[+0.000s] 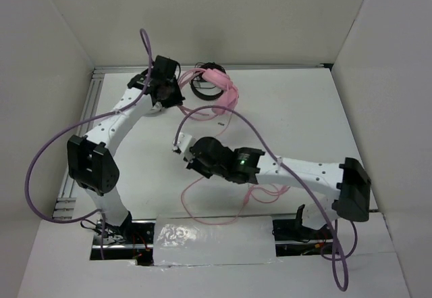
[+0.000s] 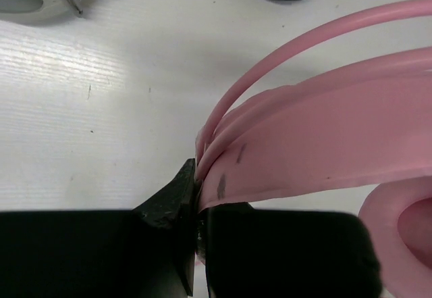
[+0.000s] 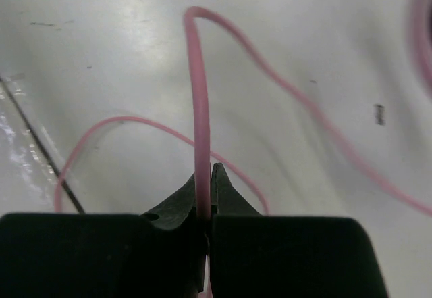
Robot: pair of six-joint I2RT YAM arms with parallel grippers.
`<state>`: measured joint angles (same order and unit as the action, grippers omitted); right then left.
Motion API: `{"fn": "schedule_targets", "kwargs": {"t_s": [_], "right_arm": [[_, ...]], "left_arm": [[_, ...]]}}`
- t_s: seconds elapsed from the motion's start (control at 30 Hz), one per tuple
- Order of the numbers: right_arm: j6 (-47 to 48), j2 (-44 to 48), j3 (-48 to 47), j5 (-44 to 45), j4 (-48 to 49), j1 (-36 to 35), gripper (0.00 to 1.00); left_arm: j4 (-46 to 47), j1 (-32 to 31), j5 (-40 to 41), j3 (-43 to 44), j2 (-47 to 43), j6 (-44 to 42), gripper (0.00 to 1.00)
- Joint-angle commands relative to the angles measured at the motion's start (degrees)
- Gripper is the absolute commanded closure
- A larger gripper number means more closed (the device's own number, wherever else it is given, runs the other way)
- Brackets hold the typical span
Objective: Wrap the headphones
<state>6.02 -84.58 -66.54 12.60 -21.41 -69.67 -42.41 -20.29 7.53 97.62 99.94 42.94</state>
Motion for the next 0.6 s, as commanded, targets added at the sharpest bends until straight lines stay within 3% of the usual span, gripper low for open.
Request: {"fn": "schedule_targets", "kwargs": {"t_s": [0.0, 0.07, 0.2, 0.43, 0.57], "right_arm": [[5.22, 8.36, -4.73, 2.78, -8.01, 4.96, 1.00], [7.23, 12.39, -6.14, 1.47, -11.61, 7.87, 1.00], [11.29, 17.86, -9.39, -5.82, -14.89, 15.94, 1.00], [13.75, 19.98, -13.17, -6.18, -13.57, 23.42, 1.00], [13.23, 17.78, -14.05, -7.68, -12.96, 26.43, 1.00]], "left_arm": [[11.63, -3.07, 5.10, -3.04, -2.64, -7.85, 1.00], [17.96, -4.57, 7.75, -8.84, -4.57, -13.02, 1.00], [29.04, -6.95, 1.62, -17.63, -8.35, -21.57, 1.00], [33.88, -10.29, -6.02, -24.57, -12.75, -28.16, 1.00], [35.03, -13.62, -5.68, -27.40, -16.70, -29.75, 1.00]]}}
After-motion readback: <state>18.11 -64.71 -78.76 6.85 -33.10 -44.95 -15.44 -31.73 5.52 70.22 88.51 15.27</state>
